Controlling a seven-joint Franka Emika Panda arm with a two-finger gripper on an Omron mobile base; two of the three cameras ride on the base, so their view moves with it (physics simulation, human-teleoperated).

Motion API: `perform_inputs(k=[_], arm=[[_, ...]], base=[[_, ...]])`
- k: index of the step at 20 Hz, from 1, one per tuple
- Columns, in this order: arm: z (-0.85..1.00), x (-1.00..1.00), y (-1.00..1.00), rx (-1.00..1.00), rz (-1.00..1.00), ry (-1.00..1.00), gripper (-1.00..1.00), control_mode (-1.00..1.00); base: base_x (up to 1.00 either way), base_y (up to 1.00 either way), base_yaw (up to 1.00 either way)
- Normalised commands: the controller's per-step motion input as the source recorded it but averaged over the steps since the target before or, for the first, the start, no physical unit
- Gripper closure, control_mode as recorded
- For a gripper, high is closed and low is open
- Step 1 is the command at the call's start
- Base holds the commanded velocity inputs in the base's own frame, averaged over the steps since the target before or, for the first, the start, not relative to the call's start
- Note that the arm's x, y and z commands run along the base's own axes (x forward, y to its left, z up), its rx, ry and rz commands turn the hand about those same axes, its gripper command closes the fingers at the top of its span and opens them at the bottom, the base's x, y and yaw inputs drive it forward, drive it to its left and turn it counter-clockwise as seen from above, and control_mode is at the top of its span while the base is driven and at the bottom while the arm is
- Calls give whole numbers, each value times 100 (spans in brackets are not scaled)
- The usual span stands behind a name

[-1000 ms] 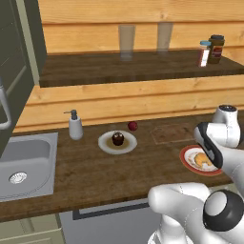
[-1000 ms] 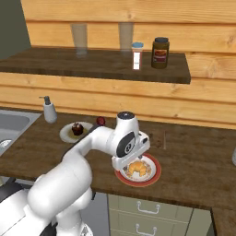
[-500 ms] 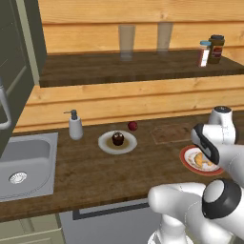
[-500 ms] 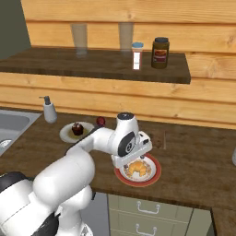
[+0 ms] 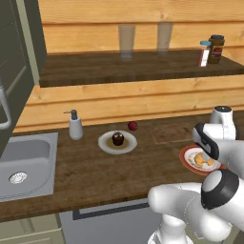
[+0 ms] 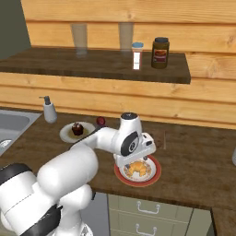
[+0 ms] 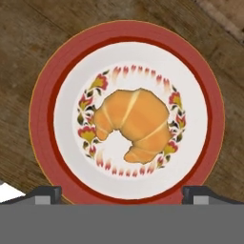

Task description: From the different types of pastries on the counter, select a croissant and place it on the cutting board. Then retrieve a jar of jam from the cabinet and place it alongside the croissant on the cutting board.

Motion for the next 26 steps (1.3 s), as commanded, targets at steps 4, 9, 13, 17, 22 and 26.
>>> perform_inputs(k=[4, 9, 13, 17, 22, 26], arm=[[-18, -7, 0, 5, 0, 0, -100, -100], [-18, 0, 0, 1, 0, 0, -100, -100], [-4, 0, 0, 0, 0, 0, -100, -100], [-9, 0, 0, 0, 0, 0, -100, -100], [-13, 0, 0, 0, 0, 0, -100, -100], [-18, 2, 0, 0, 0, 0, -100, -100]], base=[[0, 0, 0], [0, 0, 0], [0, 0, 0], [0, 0, 0], [0, 0, 0], [0, 0, 0]])
